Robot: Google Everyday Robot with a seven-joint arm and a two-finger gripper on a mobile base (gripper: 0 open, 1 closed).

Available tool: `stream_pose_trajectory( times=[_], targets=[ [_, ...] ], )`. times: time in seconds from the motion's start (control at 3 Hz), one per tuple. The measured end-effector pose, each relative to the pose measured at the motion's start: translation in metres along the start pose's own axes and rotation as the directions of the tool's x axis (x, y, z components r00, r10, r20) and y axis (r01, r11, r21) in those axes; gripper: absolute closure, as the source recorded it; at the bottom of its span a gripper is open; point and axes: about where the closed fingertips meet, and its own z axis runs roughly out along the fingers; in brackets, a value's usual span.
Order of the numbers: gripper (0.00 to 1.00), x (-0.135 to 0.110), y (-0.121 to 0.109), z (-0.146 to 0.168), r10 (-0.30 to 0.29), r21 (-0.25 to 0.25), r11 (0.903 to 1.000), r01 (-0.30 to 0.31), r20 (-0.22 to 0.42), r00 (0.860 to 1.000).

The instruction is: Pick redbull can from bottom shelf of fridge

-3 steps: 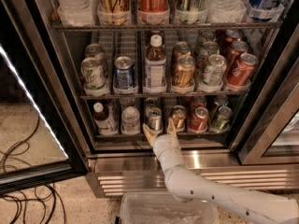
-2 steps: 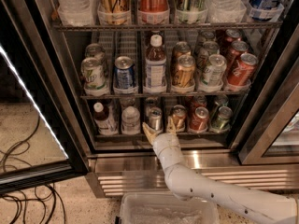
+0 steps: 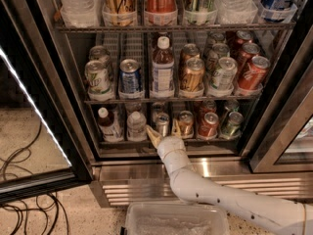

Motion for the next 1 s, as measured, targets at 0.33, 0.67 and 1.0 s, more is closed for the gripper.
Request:
stream_pose_trajectory(
  times=[0.33,0.67,1.0],
  targets=[
    [0.31,-0.0029,0.0049,0.0069,-0.005,-0.014,0.9999,0.005,0.010,1.000],
    [0.50,-0.0030,0.0050,0.0070,-0.005,-0.014,0.9999,0.005,0.010,1.000],
    [0.73,-0.0030,0.0050,0.0070,-0.005,-0.014,0.9999,0.005,0.010,1.000]
  ],
)
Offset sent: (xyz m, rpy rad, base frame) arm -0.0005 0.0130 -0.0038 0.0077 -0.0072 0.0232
